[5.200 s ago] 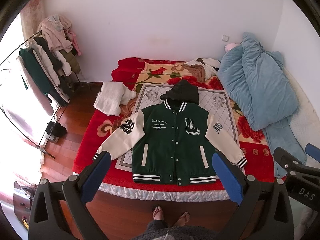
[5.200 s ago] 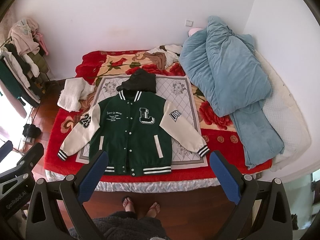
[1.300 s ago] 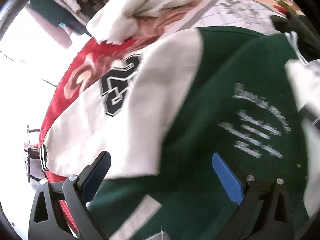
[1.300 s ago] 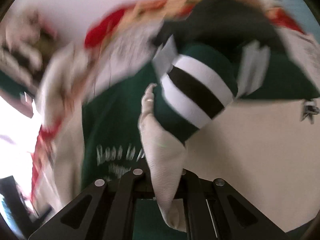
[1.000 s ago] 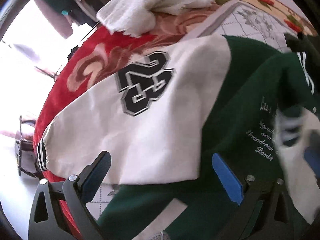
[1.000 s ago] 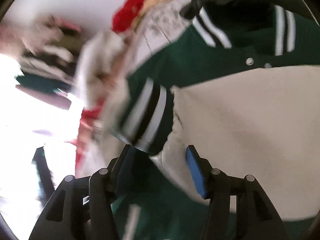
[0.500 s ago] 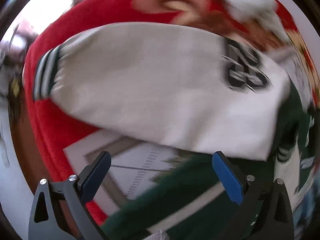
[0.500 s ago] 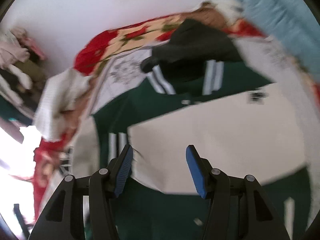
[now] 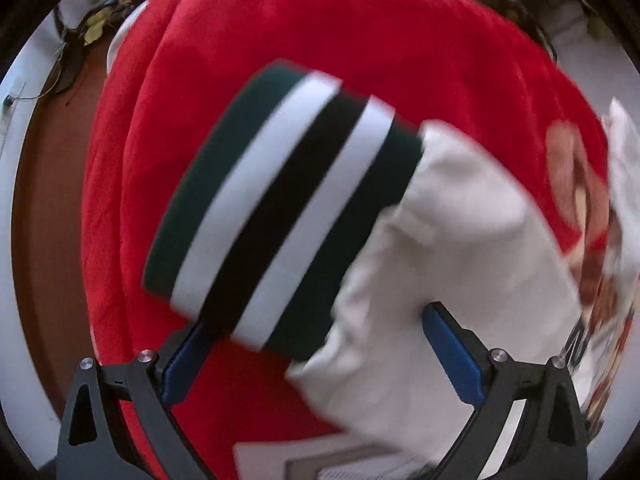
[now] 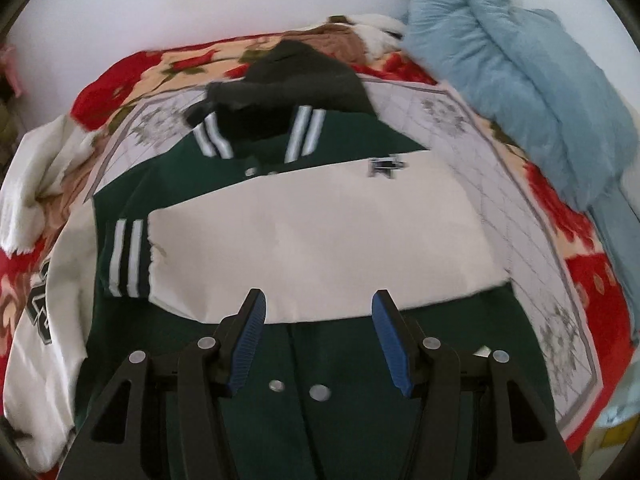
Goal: Fold large clothes
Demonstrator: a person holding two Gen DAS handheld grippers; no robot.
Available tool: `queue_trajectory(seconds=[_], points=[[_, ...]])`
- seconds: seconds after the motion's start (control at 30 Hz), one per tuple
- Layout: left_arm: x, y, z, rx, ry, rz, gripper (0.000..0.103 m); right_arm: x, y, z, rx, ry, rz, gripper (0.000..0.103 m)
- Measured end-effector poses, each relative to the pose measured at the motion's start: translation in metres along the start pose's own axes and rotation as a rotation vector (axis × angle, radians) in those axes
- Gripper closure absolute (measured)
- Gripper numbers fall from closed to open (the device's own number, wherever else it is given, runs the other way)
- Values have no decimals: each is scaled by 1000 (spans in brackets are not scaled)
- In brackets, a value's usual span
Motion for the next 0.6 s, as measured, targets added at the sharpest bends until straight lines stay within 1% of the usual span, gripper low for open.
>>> queue_trajectory(seconds=[0.03,0.07,0.1,0.13,0.17,0.2,0.23,0.3,0.33,0.37,0.43,0.5,0.53,0.57,0.6], points=[[-3,-4,-5,-1,-7,-31,14,6,0,6,-22,-8,14,45],[-6,-5,-12,2,-17,-57,19,13,1,15,-50,-28,36,45],[-12,-9,-18,7,-26,-91,31,19,2,23,-79,-50,62,45],[-17,-12,-24,18,-33,-121,50,27,4,32,-105,-59,90,45],[-23,-16,-32,40,-43,-154,64,31,6,39,-122,-65,113,45],[-31,-18,-40,65,-39,-184,81,39,8,48,-131,-88,146,45],[-38,-21,-47,102,-22,-213,84,43,9,53,-128,-102,160,45],[-58,-29,-70,181,-13,-276,86,53,10,66,-151,-100,192,45],[-66,-31,-79,202,-5,-295,86,56,11,72,-157,-111,205,45],[-81,-36,-94,245,9,-327,87,58,11,77,-161,-123,213,45],[-106,-33,-97,297,22,-384,87,65,10,90,-194,-129,240,45],[-134,-39,-111,353,43,-449,88,68,9,101,-224,-130,260,45],[-151,-39,-125,382,51,-480,88,74,9,109,-254,-127,283,45],[-170,-36,-138,416,67,-513,88,77,9,116,-276,-125,305,45],[-182,-29,-142,442,73,-538,89,78,9,120,-286,-131,318,45]])
Point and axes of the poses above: each gripper's, at about its wrist camera, not at the fingertips, and x roughly the way its jaws point, z to its left, y to its underside, the point moved 5 cm from there along x, roughly the way its jaws point, and after that the axes turned 3 degrees about -y, right-handed, at the moved point
